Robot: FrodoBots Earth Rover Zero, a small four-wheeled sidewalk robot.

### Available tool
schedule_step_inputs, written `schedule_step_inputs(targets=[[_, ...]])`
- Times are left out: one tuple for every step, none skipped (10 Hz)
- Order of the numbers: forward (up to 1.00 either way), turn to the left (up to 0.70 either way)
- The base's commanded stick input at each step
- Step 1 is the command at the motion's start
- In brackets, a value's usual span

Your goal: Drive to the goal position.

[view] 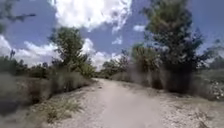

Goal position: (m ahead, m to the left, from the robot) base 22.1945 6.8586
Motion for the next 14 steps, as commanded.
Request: schedule_step_inputs(targets=[[0.45,0.0],[0.45,0.0],[0.45,0.0],[0.45,0.0],[0.45,0.0],[0.45,0.02],[0.45,0.11],[0.45,0.2],[0.45,0.27],[0.45,0.27],[0.45,0.0],[0.45,0.0],[0.45,0.0],[0.45,0.0]])
